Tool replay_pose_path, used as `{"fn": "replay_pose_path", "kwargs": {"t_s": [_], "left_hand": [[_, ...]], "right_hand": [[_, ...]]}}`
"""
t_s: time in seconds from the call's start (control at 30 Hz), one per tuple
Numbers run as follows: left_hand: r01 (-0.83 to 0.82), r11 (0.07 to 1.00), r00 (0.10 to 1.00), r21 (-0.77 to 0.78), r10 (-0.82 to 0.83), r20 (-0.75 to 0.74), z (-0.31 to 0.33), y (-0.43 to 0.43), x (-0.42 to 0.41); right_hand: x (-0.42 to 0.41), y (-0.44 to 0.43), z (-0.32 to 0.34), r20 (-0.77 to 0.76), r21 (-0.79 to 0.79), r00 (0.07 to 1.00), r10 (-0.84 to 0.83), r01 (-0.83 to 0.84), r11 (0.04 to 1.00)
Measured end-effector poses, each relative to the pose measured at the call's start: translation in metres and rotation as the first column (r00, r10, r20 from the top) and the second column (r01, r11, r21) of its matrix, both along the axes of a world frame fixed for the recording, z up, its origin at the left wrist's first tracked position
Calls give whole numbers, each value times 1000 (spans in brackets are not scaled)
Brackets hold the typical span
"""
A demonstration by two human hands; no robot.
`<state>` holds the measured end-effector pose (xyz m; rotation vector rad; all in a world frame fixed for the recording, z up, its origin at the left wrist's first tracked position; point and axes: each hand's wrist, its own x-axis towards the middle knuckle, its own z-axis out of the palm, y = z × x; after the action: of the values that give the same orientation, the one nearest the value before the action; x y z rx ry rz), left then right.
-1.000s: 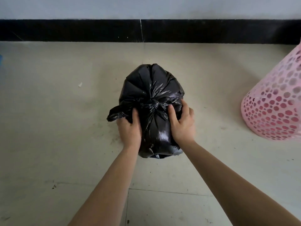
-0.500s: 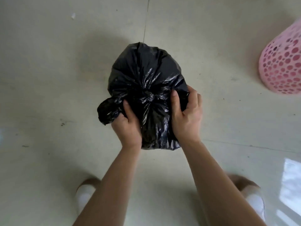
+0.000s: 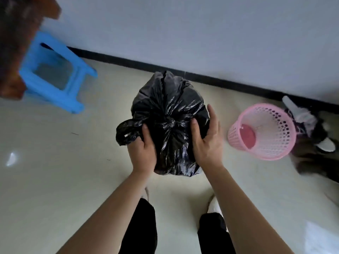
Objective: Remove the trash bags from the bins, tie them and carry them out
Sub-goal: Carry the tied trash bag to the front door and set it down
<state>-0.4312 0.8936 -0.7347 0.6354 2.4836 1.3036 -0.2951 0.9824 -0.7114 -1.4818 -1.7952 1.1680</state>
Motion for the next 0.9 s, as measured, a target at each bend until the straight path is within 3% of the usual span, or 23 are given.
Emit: {"fn": "replay_pose_path", "kwargs": {"t_s": [0.17,0.3,0.57,0.77,0.9], "left_hand": [[-175,970,979,169,190,-79,244,-10,-37],[-327,896,917,301,378,-126,395,-62,-68],[-555,731,716,398,663,-219,548,-280,-156],[-643,575,512,506,814,-274,603,-492,-218],[-721,485,344,495,870,-353,628,-604,-240]], "right_hand": [[-46,10,246,-72,153,980,188,-175,973],[-101,-20,391,-175,313,894,412,-346,885],[-240,-199,531,-255,456,600,758,-617,641],[-358,-398,581,-316,562,310,896,-700,441],[-421,-514,593,-346,588,117,931,-746,313]]}}
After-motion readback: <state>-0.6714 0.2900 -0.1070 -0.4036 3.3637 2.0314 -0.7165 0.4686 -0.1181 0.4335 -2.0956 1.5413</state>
